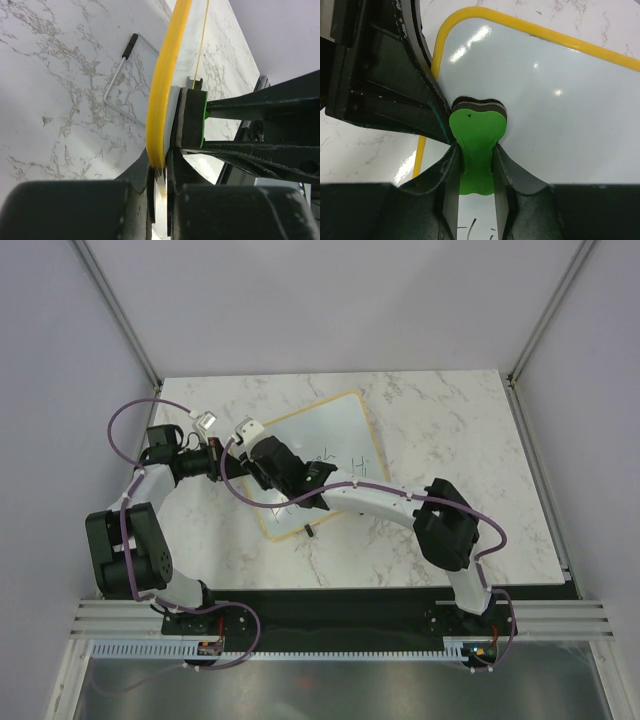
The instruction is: Erase the whiteboard
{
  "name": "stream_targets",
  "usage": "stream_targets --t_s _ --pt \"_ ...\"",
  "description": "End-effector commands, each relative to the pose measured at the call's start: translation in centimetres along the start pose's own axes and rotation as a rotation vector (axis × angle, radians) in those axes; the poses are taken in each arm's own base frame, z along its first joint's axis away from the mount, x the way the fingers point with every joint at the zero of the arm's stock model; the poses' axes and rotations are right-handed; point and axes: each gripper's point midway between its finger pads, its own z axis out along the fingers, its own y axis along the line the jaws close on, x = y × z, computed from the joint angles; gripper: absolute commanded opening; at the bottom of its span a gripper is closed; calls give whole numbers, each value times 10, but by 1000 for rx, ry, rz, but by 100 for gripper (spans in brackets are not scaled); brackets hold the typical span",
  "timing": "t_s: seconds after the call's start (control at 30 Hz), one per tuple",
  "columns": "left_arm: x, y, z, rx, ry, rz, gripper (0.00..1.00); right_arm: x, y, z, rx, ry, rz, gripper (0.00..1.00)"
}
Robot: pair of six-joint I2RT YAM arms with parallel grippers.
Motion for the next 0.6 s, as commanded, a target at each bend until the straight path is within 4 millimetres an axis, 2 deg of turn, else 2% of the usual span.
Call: stream_targets --t_s 0.0,0.13,0.17,0.23,0.27,0.33,0.37,0.47,0.57 --pt "-38 33 -11 -219 -31 388 2 88 8 -1 7 253 -27 0" --pt "-37 32 -11 -214 -31 386 2 74 4 5 38 227 -29 0" --pt "-37 32 -11 -212 -31 385 2 55 4 7 38 196 -30 0" --pt "-37 31 -11 -212 -32 386 2 44 2 14 66 176 -44 0" --pt "-37 31 -11 -213 -32 386 2 25 -2 15 81 139 -56 0" --pt "-37 30 -11 -214 -31 389 2 13 -7 19 102 114 -62 0" --pt "-36 30 -11 -215 -29 388 2 -1 -10 20 103 89 -56 0" --pt "-36 30 -11 -214 -29 390 2 -11 -14 23 110 72 -59 0" --pt "-37 30 -11 -214 -29 390 2 -7 -18 28 106 81 -47 0"
